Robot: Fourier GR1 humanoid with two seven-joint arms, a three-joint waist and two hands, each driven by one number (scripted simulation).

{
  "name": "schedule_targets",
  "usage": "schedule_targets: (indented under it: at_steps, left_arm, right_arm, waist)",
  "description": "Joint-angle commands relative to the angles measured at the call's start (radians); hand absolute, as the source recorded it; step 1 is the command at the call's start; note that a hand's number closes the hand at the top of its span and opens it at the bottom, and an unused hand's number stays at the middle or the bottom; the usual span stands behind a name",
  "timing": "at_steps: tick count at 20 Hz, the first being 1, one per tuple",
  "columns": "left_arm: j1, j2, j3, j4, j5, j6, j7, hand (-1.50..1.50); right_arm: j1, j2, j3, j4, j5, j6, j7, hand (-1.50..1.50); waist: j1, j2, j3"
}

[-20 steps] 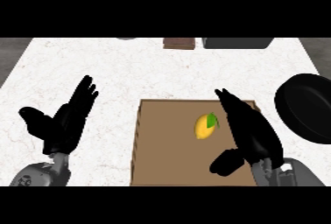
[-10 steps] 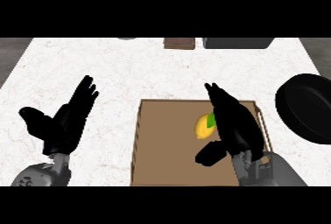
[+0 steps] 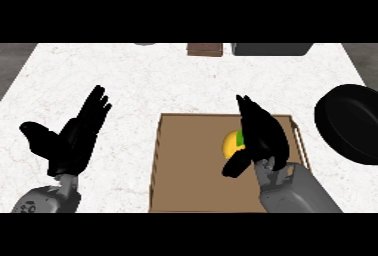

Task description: Pick the lemon from the tray and place it in the pot

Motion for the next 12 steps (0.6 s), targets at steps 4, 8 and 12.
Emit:
schedule_targets:
  at_steps: [4,8,12]
  left_arm:
    - [-0.025,-0.027,0.008,0.060,-0.038,-0.015,-0.015,0.00]
    - [-0.030,-0.011,0.049,0.013,-0.013,-0.037,0.016,0.00]
    - [-0.005,-0.032,0.035,-0.018,-0.028,-0.023,0.031,0.00]
  right_arm:
    - [-0.017,0.104,0.020,0.131,0.081,0.037,0.080,-1.50]
    - [0.002,0.088,0.001,0.164,0.089,0.080,0.053,-1.50]
    - [-0.011,0.106,-0.026,0.261,0.115,0.074,0.042,-1.50]
  waist:
    - [-0.001,0.001,0.000]
    - [-0.001,0.001,0.000]
    - [0.001,0.001,0.000]
